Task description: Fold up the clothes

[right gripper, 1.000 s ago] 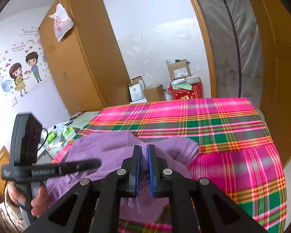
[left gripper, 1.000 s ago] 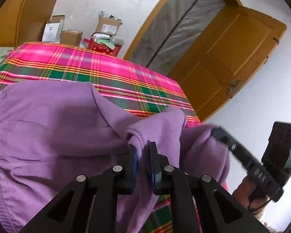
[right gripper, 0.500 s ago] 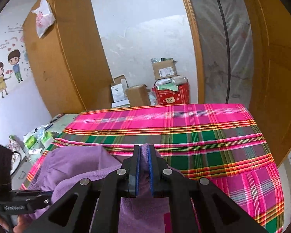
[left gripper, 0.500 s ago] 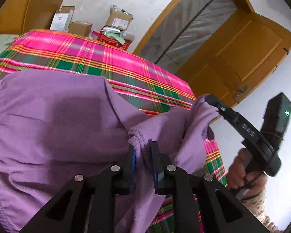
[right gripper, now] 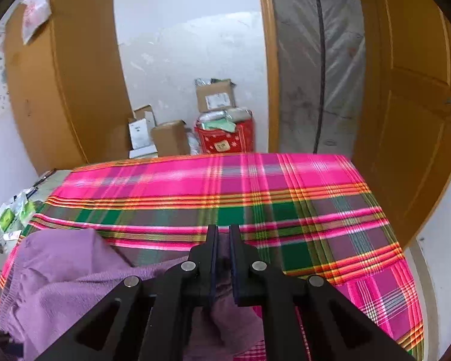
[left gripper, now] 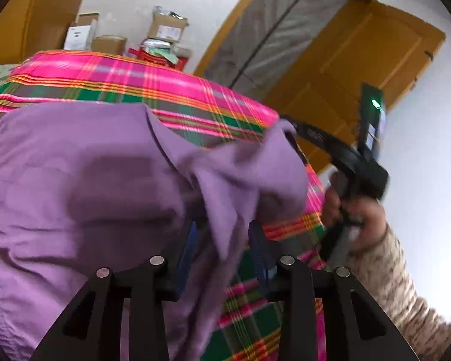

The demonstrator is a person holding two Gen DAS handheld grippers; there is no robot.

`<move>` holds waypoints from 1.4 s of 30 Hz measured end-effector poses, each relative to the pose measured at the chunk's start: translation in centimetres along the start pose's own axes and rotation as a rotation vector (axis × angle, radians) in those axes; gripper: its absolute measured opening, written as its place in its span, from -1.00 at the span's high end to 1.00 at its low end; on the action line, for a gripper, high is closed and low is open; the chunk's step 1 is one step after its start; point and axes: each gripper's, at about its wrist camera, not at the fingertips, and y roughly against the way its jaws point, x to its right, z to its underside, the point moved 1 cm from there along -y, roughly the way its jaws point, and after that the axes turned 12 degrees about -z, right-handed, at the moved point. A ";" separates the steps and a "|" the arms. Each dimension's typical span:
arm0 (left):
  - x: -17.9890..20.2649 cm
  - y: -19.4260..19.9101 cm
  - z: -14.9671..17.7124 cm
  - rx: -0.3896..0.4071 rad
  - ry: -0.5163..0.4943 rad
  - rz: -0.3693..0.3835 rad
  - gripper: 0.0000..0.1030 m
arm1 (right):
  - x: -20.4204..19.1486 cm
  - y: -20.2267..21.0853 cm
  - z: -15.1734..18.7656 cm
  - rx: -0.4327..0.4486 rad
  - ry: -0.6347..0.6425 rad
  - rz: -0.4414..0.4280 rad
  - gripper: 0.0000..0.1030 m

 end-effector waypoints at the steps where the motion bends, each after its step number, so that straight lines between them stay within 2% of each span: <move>1: 0.1 -0.1 0.2 -0.002 -0.004 -0.002 0.28 | 0.3 -0.3 0.1 -0.007 -0.002 0.014 0.86; 5: 0.5 -0.6 0.9 -0.021 -0.022 -0.020 0.28 | 1.1 -0.9 0.8 -0.026 0.021 0.091 0.86; 13: 0.1 -0.6 0.9 0.003 -0.007 -0.038 0.33 | 3.8 -0.1 1.6 -0.049 -0.074 0.009 0.84; 15: 0.0 -0.4 1.0 0.006 -0.007 -0.036 0.55 | 3.9 0.6 1.7 -0.042 -0.090 -0.021 0.84; 19: 0.1 -0.3 1.0 0.014 -0.009 -0.038 0.75 | 4.7 3.0 2.1 -0.012 -0.127 -0.097 0.83; 25: 0.1 -0.3 1.0 0.019 0.009 -0.026 0.76 | 4.3 7.0 3.5 0.036 -0.097 -0.169 0.56; 29: 0.4 0.1 1.2 0.027 0.009 -0.016 0.76 | 4.1 8.8 4.7 0.044 -0.095 -0.173 0.55; 34: 0.5 0.2 1.3 0.025 0.011 -0.011 0.76 | 4.9 10.2 5.6 0.073 -0.129 -0.130 0.52; 38: 0.6 0.3 1.4 0.024 0.011 -0.007 0.76 | 4.9 11.4 6.2 0.091 -0.142 -0.209 0.47; 42: 0.9 0.5 1.4 0.026 0.004 -0.004 0.76 | 2.7 11.0 6.5 0.074 -0.037 -0.241 0.45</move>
